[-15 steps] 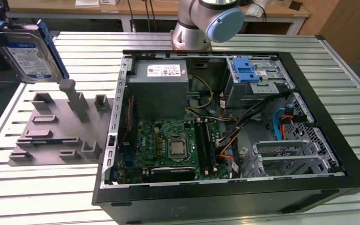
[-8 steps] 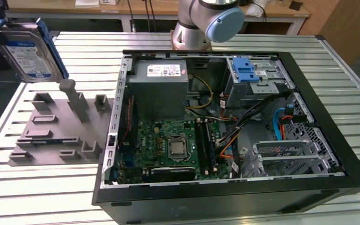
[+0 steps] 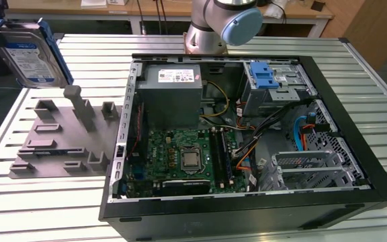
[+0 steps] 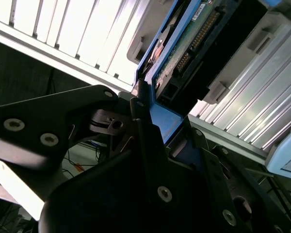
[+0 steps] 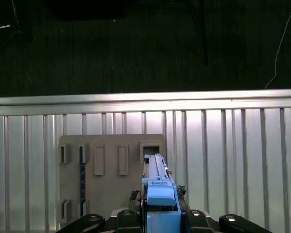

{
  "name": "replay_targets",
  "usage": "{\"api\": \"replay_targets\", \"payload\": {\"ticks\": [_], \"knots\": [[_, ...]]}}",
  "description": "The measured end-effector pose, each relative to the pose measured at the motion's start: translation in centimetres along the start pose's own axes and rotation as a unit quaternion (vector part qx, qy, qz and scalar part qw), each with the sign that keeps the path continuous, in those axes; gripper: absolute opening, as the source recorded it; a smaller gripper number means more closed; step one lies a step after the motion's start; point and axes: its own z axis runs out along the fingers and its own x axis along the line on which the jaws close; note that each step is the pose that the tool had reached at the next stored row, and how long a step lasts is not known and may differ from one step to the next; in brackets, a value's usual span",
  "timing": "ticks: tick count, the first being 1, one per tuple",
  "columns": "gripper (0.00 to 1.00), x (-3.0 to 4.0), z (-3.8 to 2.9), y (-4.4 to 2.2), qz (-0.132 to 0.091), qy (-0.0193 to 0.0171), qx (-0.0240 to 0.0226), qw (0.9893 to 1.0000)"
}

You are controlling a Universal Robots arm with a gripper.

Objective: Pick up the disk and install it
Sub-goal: 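Pick up the disk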

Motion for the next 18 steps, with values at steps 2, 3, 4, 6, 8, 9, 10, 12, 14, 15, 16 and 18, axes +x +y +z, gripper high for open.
{"api": "replay_targets", "payload": {"ticks": [2, 3, 4, 6, 8, 9, 10, 12, 14, 15, 16, 18], "knots": [[0.36, 0.0, -0.08, 0.0, 0.0, 0.0, 0.0, 1.0], [0.36, 0.0, -0.12, 0.0, 0.0, 0.0, 0.0, 1.0], [0.36, 0.0, -0.16, 0.0, 0.0, 0.0, 0.0, 1.0], [0.36, 0.0, -0.21, 0.0, 0.0, 0.0, 0.0, 1.0], [0.36, 0.0, -0.27, 0.0, 0.0, 0.0, 0.0, 1.0], [0.36, 0.0, -0.3, 0.0, 0.0, 0.0, 0.0, 1.0], [0.36, 0.0, -0.33, 0.01, 0.0, 0.0, 0.0, 1.0], [0.36, 0.0, -0.39, 0.01, 0.0, 0.0, 0.0, 1.0], [0.36, 0.0, -0.44, 0.01, 0.0, 0.0, 0.0, 1.0], [0.36, 0.0, -0.46, 0.01, 0.0, 0.0, 0.0, 1.0], [0.36, 0.0, -0.49, 0.01, 0.0, 0.0, 0.0, 1.0], [0.36, 0.0, -0.55, 0.01, 0.0, 0.0, 0.0, 1.0]]}}
